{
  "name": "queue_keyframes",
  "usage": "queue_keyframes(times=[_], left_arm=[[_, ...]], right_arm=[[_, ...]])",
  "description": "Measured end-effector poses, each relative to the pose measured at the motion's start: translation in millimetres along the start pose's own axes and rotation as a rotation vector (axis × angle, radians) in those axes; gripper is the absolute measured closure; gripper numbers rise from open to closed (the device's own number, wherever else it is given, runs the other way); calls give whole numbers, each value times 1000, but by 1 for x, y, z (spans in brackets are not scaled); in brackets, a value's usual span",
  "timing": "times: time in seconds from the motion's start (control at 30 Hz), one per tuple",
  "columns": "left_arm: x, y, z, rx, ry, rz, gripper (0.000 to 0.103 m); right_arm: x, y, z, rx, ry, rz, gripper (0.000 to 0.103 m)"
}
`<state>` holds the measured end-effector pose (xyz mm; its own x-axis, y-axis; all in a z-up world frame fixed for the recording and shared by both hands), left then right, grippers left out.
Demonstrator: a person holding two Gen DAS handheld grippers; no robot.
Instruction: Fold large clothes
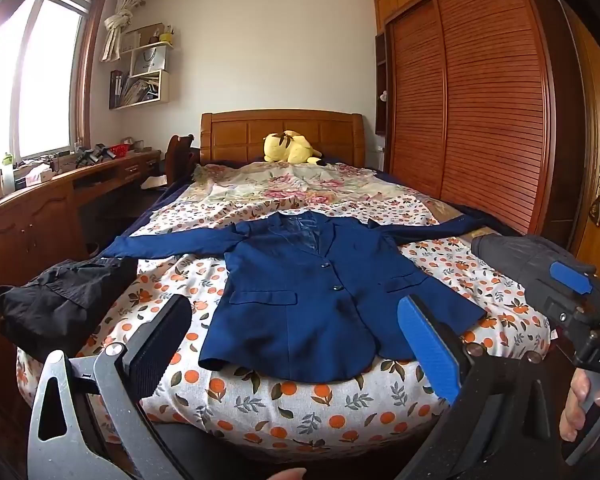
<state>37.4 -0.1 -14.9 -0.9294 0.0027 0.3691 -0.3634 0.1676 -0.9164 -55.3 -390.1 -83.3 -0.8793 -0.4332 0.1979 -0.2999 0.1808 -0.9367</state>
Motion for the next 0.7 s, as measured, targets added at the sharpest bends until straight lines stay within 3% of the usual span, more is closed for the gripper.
queue_keyframes(times=[0.7], left_arm=[[10, -6, 1, -14, -3, 4, 0]], right_arm=[[1, 1, 0, -9, -3, -2, 0]])
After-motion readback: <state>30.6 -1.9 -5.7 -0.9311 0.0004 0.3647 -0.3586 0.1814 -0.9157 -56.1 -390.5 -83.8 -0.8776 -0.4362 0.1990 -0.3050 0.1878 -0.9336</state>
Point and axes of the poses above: each gripper's, at about its wrist camera, not at the fingertips, and x roughly against the way its jaws point, z to its right, y to its underside, the point moved 4 cm from there along -x, roughly the way its jaws point, and after that the axes turned 12 degrees about -x, right-handed, at the moved point
